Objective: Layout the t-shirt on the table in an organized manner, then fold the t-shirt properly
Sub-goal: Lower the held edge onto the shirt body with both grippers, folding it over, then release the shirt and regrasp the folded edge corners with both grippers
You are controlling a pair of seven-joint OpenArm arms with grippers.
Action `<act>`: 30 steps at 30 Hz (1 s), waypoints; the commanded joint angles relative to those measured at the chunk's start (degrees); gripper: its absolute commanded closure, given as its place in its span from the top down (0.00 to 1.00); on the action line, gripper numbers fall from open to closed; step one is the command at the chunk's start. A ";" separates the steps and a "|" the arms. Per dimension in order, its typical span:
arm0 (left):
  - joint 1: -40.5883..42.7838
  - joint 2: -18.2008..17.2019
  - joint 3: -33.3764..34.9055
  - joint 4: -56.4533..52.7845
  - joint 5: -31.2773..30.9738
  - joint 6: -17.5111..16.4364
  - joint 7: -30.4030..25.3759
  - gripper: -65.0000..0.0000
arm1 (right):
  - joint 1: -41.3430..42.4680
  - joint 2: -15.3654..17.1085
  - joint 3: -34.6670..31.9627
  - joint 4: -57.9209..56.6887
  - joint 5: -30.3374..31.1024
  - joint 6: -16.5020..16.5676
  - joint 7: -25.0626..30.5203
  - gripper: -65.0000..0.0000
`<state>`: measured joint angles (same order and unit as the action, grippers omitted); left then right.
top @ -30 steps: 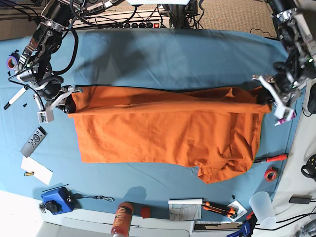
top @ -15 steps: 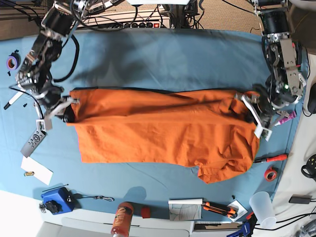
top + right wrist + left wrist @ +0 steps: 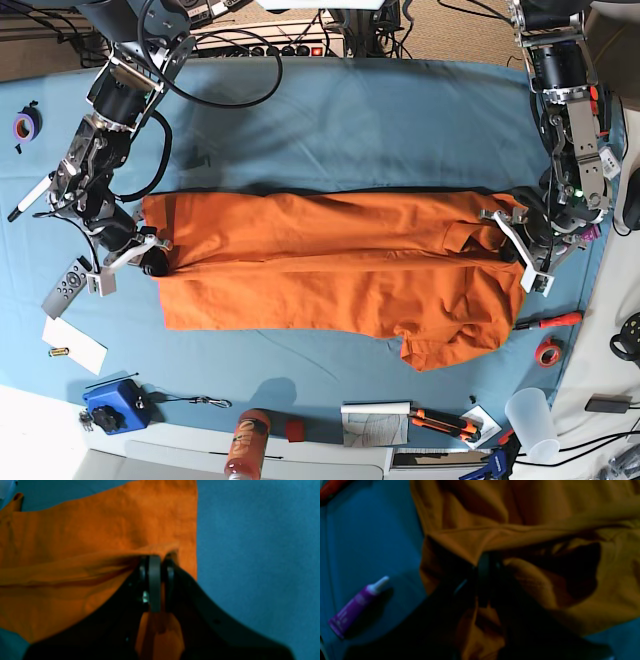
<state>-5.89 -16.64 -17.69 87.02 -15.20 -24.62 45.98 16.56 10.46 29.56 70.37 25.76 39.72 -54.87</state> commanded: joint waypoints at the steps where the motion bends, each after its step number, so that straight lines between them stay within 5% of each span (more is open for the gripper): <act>1: -1.27 -0.63 -0.26 0.81 -0.44 -0.61 -1.46 0.00 | 1.57 1.03 0.11 0.96 1.40 0.28 1.33 0.00; 2: -1.27 -0.63 -0.26 0.81 -0.42 -1.33 -1.46 0.00 | 1.55 1.14 0.09 0.98 1.42 0.28 1.07 0.00; 5: -1.27 -0.66 -0.26 0.81 -0.39 -1.31 -1.88 0.29 | 1.55 1.68 0.09 0.98 1.51 0.28 0.72 0.00; 8: -1.29 -0.66 -0.26 0.81 -0.42 -0.52 -5.44 0.45 | 1.79 2.71 0.11 0.98 3.76 0.28 1.09 0.18; 16: -1.77 -0.66 -0.98 1.40 -0.17 11.61 -4.28 0.45 | 3.28 5.29 0.57 0.98 12.72 0.28 1.18 0.22; 25: -2.64 -0.68 -3.19 6.97 -0.20 11.34 -2.10 0.45 | 9.66 5.46 7.52 1.01 17.27 0.28 -3.41 0.22; 30: -4.61 -1.60 -3.23 7.56 -1.31 11.30 5.20 0.45 | 10.08 6.38 8.07 1.01 21.31 0.28 -7.87 0.22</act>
<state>-9.41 -17.34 -20.71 93.49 -16.14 -13.47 52.16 25.17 15.55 37.56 70.39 45.30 39.70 -63.96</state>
